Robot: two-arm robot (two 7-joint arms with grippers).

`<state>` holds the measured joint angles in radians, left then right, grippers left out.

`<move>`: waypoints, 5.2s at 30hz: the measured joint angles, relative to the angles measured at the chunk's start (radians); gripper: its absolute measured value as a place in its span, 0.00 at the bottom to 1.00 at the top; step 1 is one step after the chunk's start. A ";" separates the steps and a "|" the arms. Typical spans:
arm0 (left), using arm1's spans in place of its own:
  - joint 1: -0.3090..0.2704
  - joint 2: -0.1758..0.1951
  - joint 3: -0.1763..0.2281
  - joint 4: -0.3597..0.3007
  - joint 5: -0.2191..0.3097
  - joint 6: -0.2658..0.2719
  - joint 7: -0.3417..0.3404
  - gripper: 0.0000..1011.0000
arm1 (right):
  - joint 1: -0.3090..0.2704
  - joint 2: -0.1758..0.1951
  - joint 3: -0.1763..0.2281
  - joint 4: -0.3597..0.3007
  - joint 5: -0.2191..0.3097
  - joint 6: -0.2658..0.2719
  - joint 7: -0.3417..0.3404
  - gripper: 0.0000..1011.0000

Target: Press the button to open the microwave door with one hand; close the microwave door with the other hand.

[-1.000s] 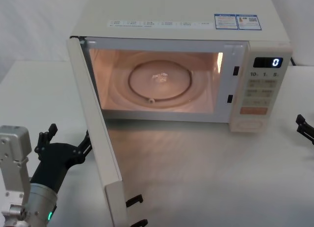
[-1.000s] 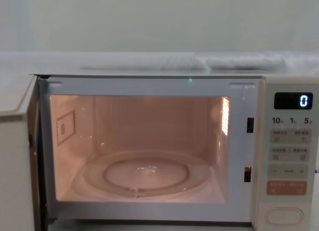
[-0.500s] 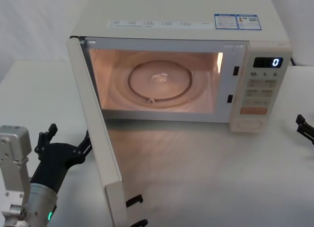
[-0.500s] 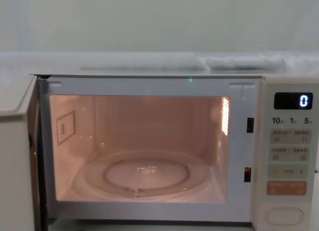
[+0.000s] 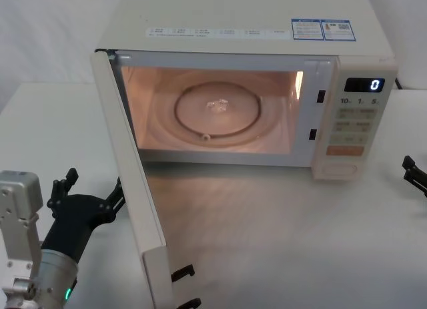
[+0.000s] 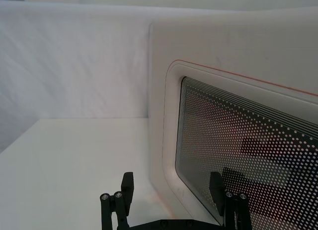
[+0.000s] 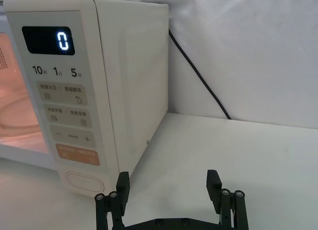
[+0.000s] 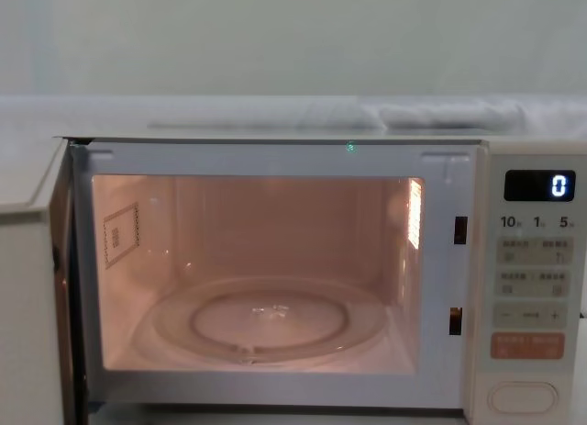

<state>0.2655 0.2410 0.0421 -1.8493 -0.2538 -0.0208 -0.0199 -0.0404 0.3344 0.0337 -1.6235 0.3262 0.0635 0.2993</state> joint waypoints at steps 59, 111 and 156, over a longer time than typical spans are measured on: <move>0.000 0.000 0.000 0.000 0.000 0.000 0.000 0.00 | 0.000 0.000 0.000 0.000 0.000 0.000 0.000 0.99; 0.225 0.179 -0.244 -0.209 -0.229 -0.101 -0.379 0.00 | 0.000 0.000 0.000 0.000 0.000 0.000 0.000 0.99; -0.292 0.243 0.294 -0.010 -0.166 0.031 -0.479 0.00 | 0.000 0.000 0.000 0.000 0.000 0.000 0.000 0.99</move>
<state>-0.0265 0.4838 0.3358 -1.8594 -0.4196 0.0102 -0.4988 -0.0405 0.3344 0.0338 -1.6233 0.3262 0.0636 0.2994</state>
